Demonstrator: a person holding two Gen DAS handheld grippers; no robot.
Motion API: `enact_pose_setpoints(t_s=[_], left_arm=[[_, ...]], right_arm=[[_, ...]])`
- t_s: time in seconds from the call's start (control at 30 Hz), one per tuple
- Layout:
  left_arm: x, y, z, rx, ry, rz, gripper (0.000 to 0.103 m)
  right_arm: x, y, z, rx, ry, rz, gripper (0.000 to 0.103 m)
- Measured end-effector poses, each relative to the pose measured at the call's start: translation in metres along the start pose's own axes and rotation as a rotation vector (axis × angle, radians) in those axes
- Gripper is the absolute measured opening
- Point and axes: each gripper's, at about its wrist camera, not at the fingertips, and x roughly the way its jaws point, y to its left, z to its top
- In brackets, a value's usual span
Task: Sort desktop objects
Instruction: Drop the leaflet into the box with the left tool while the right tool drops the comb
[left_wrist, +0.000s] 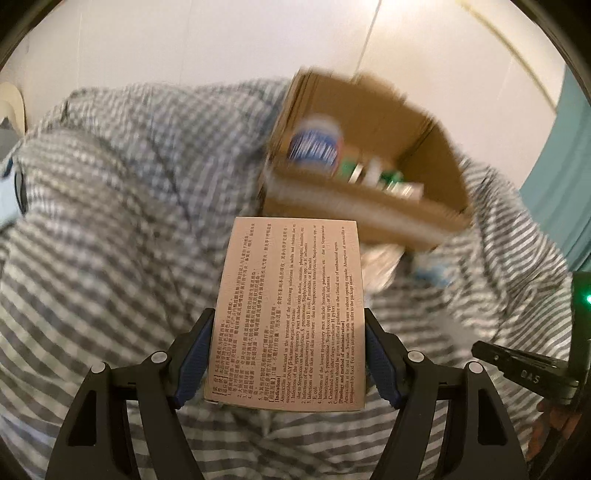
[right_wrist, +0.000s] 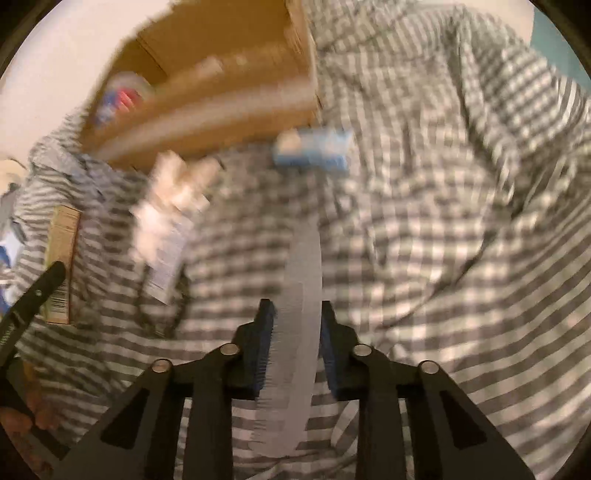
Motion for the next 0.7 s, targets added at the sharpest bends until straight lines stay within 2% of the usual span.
enact_pose_setpoints(t_s=[0.1,0.23,0.33,0.37,0.4,0.43,0.47,0.63,0.7], left_arm=[[-0.015,-0.011,0.025,0.007,-0.051,-0.043,0.076],[-0.02,-0.025,0.062,0.049,-0.104,-0.058,0.076],[-0.016,-0.032,0.074,0.074,-0.121,-0.045,0.076],[-0.014,-0.034,0.072,0.079,-0.122,-0.04,0.076],[-0.011,-0.034,0.068,0.083,-0.116,-0.038,0.076],[-0.008,-0.035,0.062,0.085,-0.105,-0.039,0.076],[-0.003,-0.034,0.054,0.086,-0.09,-0.041,0.076],[0.032,-0.029,0.011,0.057,0.059,-0.042,0.076],[0.041,-0.026,0.002,0.05,0.094,-0.04,0.076]], right_arm=[[-0.03,0.012,0.022,-0.031,-0.074,0.036,0.01],[-0.046,0.018,0.047,-0.042,-0.106,0.113,0.01],[-0.038,0.023,0.055,-0.077,-0.099,0.091,0.01],[-0.027,0.024,0.054,-0.099,-0.058,0.078,0.02],[-0.014,0.023,0.048,-0.113,-0.02,0.055,0.044],[-0.004,0.02,0.041,-0.121,0.004,0.03,0.054],[0.008,0.019,0.031,-0.13,0.029,0.012,0.058],[0.071,0.004,-0.007,-0.133,0.177,-0.02,0.054],[0.082,0.002,-0.011,-0.145,0.191,-0.034,0.047]])
